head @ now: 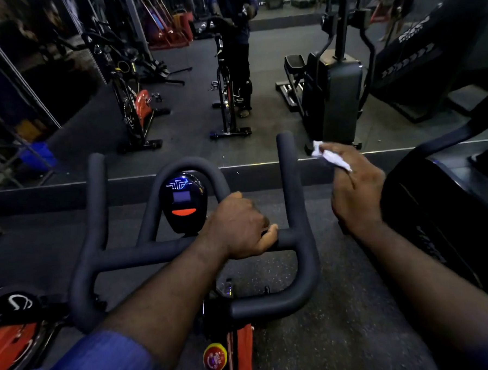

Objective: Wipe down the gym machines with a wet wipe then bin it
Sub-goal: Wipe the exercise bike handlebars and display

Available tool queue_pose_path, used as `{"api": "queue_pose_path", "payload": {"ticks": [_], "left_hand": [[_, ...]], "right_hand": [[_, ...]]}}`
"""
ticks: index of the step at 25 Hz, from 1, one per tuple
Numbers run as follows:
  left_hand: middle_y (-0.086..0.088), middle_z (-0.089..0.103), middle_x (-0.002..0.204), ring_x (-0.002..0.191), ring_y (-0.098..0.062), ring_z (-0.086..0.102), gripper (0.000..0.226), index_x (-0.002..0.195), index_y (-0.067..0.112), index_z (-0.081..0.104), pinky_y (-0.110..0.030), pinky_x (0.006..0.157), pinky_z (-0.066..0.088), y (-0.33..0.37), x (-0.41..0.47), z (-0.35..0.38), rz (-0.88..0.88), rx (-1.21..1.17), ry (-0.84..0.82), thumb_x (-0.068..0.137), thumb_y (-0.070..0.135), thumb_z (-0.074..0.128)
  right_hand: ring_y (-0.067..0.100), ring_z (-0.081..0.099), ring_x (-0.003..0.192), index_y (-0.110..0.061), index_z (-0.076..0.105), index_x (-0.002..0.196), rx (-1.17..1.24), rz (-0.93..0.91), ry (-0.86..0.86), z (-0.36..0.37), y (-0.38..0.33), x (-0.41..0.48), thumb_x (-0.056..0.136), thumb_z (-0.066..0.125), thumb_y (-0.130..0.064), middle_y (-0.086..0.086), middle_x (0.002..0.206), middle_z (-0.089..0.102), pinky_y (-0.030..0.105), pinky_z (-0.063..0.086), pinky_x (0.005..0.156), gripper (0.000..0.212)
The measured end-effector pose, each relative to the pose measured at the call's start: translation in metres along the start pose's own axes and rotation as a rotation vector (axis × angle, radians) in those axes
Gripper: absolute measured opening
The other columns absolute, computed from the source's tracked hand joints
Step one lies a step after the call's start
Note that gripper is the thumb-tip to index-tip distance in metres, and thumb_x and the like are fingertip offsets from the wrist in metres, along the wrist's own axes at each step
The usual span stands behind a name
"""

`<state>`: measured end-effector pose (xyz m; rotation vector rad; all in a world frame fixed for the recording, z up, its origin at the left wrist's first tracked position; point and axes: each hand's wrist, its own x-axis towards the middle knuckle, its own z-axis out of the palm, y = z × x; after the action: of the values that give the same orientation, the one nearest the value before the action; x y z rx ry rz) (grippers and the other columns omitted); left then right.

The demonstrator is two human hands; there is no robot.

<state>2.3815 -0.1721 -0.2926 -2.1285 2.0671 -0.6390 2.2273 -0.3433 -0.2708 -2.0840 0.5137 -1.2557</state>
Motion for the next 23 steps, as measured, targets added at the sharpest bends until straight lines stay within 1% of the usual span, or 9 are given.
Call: {"api": "queue_pose_path", "payload": {"ticks": [2,5,7,9,11,13,15,19,23], "left_hand": [[-0.004,0.061,0.056,0.059,-0.026,0.058,0.067,0.060,0.017,0.065,-0.036,0.067,0.027,-0.001,0.000,-0.003,0.017,0.023,0.007,0.101,0.058,0.032],[-0.001,0.062,0.060,0.065,-0.024,0.059,0.079,0.064,0.021,0.065,-0.038,0.070,0.027,0.003,0.001,-0.003,0.046,-0.007,-0.058,0.101,0.072,0.018],[-0.001,0.064,0.063,0.068,-0.023,0.060,0.082,0.066,0.021,0.065,-0.038,0.071,0.025,0.003,0.001,-0.002,0.018,-0.006,-0.046,0.100,0.075,0.014],[-0.001,0.063,0.062,0.067,-0.023,0.059,0.079,0.064,0.021,0.060,-0.038,0.070,0.023,0.001,0.003,-0.004,0.028,0.002,-0.050,0.100,0.075,0.016],[0.000,0.063,0.061,0.065,-0.023,0.058,0.074,0.061,0.022,0.055,-0.037,0.070,0.023,0.002,0.001,-0.003,0.023,0.004,-0.038,0.101,0.074,0.020],[-0.001,0.064,0.061,0.065,-0.025,0.060,0.074,0.061,0.021,0.058,-0.037,0.070,0.026,0.002,0.002,-0.003,0.021,0.009,-0.034,0.101,0.073,0.025],[-0.003,0.065,0.060,0.065,-0.027,0.062,0.075,0.062,0.018,0.063,-0.037,0.071,0.031,0.002,0.003,0.000,0.020,0.012,-0.027,0.100,0.072,0.028],[-0.003,0.065,0.060,0.066,-0.027,0.062,0.076,0.061,0.018,0.064,-0.037,0.072,0.034,0.000,0.003,0.002,0.014,-0.007,0.011,0.100,0.073,0.029],[-0.002,0.065,0.060,0.066,-0.027,0.062,0.077,0.061,0.018,0.063,-0.036,0.071,0.032,0.001,0.003,0.004,0.011,-0.018,0.000,0.099,0.075,0.029]], "right_hand": [[0.003,0.069,0.110,-0.008,0.072,0.126,0.098,0.104,-0.093,0.016,0.010,-0.005,0.098,0.051,0.008,-0.005,0.118,0.075,0.032,0.054,0.104,0.039],[0.004,0.067,0.118,-0.016,0.068,0.137,0.077,0.224,-0.163,0.020,0.010,-0.099,0.104,0.055,-0.020,-0.007,0.132,0.070,0.018,0.046,0.108,0.036],[0.004,0.067,0.119,-0.012,0.071,0.133,0.047,0.234,-0.147,0.009,0.012,-0.133,0.098,0.052,-0.029,-0.004,0.132,0.071,0.022,0.049,0.107,0.043],[0.007,0.072,0.112,-0.011,0.077,0.122,0.112,0.314,-0.046,0.006,0.018,-0.102,0.091,0.052,-0.023,-0.002,0.121,0.075,0.030,0.056,0.100,0.042],[0.005,0.068,0.111,-0.013,0.075,0.125,0.083,0.357,0.113,0.016,0.018,-0.034,0.089,0.053,-0.012,-0.003,0.122,0.074,0.018,0.050,0.101,0.042],[0.001,0.062,0.116,-0.014,0.070,0.133,0.064,0.312,0.067,0.036,0.018,0.035,0.090,0.054,-0.005,-0.001,0.131,0.071,0.015,0.045,0.107,0.047],[0.002,0.060,0.126,-0.016,0.069,0.136,0.104,0.244,-0.084,0.060,0.022,0.066,0.092,0.054,-0.001,-0.003,0.138,0.068,0.027,0.043,0.115,0.049],[-0.007,0.064,0.115,-0.017,0.068,0.137,0.246,0.359,-0.120,0.056,0.037,0.022,0.096,0.055,0.005,-0.027,0.122,0.069,0.024,0.049,0.108,0.048],[0.007,0.060,0.132,-0.010,0.065,0.138,0.430,0.482,-0.169,0.025,0.034,-0.071,0.100,0.057,0.008,-0.007,0.137,0.067,0.033,0.045,0.116,0.042]]}}
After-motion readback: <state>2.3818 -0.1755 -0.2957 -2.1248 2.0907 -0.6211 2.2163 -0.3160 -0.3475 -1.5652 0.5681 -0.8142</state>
